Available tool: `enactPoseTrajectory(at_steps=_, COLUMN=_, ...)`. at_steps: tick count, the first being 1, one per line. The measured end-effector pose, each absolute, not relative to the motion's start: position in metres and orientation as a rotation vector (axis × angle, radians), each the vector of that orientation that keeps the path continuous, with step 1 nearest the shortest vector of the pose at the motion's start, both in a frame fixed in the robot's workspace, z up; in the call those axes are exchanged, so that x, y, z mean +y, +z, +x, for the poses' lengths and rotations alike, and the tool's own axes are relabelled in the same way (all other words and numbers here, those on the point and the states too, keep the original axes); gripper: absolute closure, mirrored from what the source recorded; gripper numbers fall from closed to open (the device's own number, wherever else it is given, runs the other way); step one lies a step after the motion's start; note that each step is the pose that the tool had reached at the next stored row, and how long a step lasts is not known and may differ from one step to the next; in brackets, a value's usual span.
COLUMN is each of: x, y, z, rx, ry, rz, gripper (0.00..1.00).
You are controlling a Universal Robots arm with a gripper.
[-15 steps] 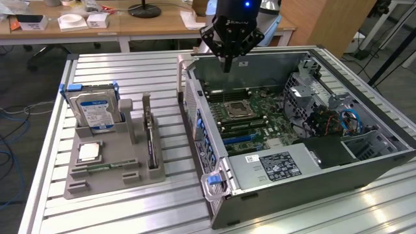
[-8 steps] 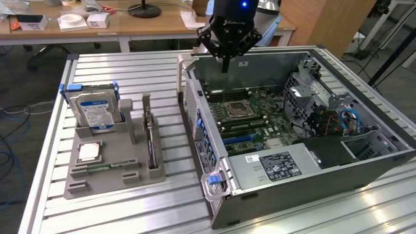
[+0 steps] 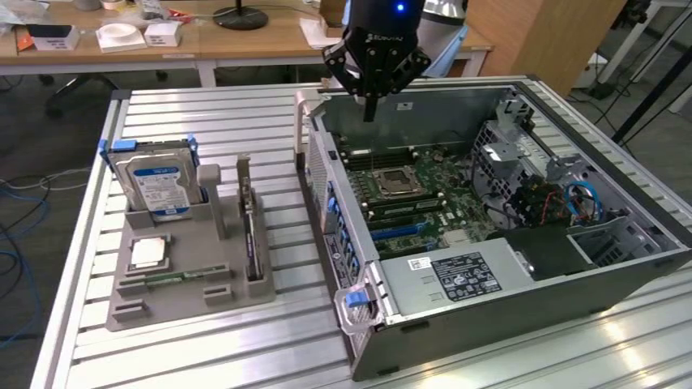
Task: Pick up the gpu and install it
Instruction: 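Reach for the gpu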
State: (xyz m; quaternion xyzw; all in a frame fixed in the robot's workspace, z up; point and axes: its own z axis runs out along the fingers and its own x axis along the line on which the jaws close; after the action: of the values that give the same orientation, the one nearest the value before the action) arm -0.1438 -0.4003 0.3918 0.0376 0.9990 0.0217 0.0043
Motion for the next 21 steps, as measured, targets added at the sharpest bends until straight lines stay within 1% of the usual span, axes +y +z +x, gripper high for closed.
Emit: enactPoseTrajectory(at_steps=21, x=-0.4, y=0.391, z=-0.166, rx=3.13, ry=0.068, rz=0.118, gripper=0.89)
